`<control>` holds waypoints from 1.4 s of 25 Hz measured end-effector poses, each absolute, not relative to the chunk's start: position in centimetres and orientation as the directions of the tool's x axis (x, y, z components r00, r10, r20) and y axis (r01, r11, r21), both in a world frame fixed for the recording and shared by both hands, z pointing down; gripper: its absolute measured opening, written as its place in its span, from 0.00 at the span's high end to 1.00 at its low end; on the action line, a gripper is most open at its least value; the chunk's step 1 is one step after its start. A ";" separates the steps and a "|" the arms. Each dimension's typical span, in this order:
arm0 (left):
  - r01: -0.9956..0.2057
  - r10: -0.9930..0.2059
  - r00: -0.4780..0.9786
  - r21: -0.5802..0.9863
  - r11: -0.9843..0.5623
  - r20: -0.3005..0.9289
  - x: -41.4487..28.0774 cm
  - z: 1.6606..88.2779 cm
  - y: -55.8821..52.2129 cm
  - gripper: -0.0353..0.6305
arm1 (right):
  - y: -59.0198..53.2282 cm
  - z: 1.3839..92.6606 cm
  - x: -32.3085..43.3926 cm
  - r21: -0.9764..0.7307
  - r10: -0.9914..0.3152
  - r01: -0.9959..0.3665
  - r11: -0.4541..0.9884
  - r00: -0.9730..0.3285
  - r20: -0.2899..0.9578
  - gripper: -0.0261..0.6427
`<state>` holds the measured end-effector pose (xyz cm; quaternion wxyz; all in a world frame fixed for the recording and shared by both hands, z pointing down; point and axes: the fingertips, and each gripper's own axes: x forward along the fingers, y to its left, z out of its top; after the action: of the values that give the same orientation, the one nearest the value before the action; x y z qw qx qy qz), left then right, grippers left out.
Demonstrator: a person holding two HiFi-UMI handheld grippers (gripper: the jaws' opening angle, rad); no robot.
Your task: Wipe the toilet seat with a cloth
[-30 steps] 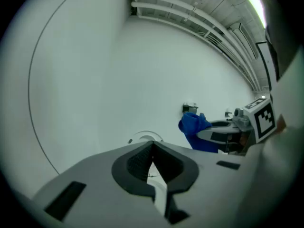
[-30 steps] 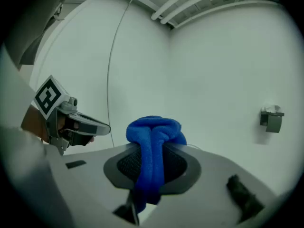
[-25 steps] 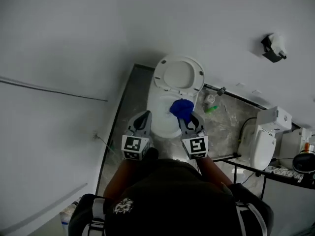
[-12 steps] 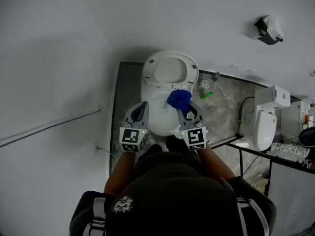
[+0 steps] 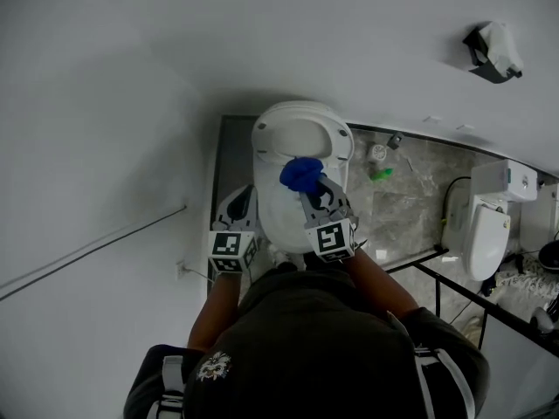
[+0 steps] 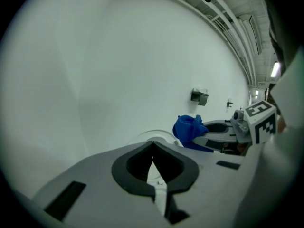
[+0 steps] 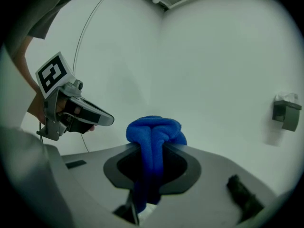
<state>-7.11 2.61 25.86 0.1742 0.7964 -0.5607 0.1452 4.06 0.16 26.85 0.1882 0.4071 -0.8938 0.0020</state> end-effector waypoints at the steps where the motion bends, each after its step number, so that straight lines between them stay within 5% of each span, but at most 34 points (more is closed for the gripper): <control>1: -0.947 -0.844 0.317 0.103 -0.303 0.433 -6.8 26.1 2.0 0.93 | -0.4 27.4 4.0 0.141 -0.715 -0.719 0.681 -0.611 0.339 0.84; 9: -0.969 -0.856 0.246 0.117 -0.216 0.454 -7.5 28.7 -2.2 0.93 | -4.8 30.5 2.5 0.091 -0.662 -0.683 0.724 -0.652 0.369 0.84; 24: -0.942 -0.787 0.336 0.164 -0.294 0.518 -11.1 33.2 -6.5 0.93 | -13.4 39.2 -2.5 0.048 -0.634 -0.756 0.653 -0.511 0.581 0.84; 35: -0.913 -0.722 0.403 0.186 -0.364 0.563 -10.9 36.8 -7.0 0.93 | -15.0 39.1 3.8 0.079 -0.734 -0.876 0.476 -0.347 0.584 0.84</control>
<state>-10.93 -7.04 36.77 0.2415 0.8019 -0.5095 0.1978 3.77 -14.98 39.15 0.2834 0.4962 -0.8111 0.1247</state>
